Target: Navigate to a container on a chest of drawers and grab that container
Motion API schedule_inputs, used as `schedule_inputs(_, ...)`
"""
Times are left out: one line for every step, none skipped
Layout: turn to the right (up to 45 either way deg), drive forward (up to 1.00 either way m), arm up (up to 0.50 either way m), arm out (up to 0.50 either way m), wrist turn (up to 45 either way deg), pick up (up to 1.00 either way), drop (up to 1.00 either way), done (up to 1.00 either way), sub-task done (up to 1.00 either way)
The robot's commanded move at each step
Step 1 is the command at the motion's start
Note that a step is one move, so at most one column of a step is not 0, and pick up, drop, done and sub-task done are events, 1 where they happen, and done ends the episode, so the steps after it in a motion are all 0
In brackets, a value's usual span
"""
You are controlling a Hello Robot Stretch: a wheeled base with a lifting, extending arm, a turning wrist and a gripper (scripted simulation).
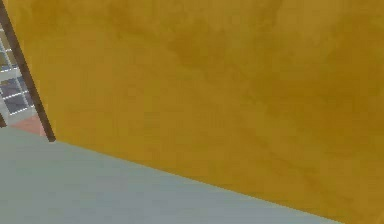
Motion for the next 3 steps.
schedule_inputs(0.0, 0.0, 0.0, 0.0, 45.0, 0.0, 0.0, 0.0, 0.0)
schedule_inputs(0.0, 0.0, 0.0, 0.0, 24.0, 0.0, 0.0, 0.0, 0.0)
schedule_inputs(0.0, 0.0, 0.0, 0.0, 0.0, 1.0, 0.0, 0.0, 0.0)
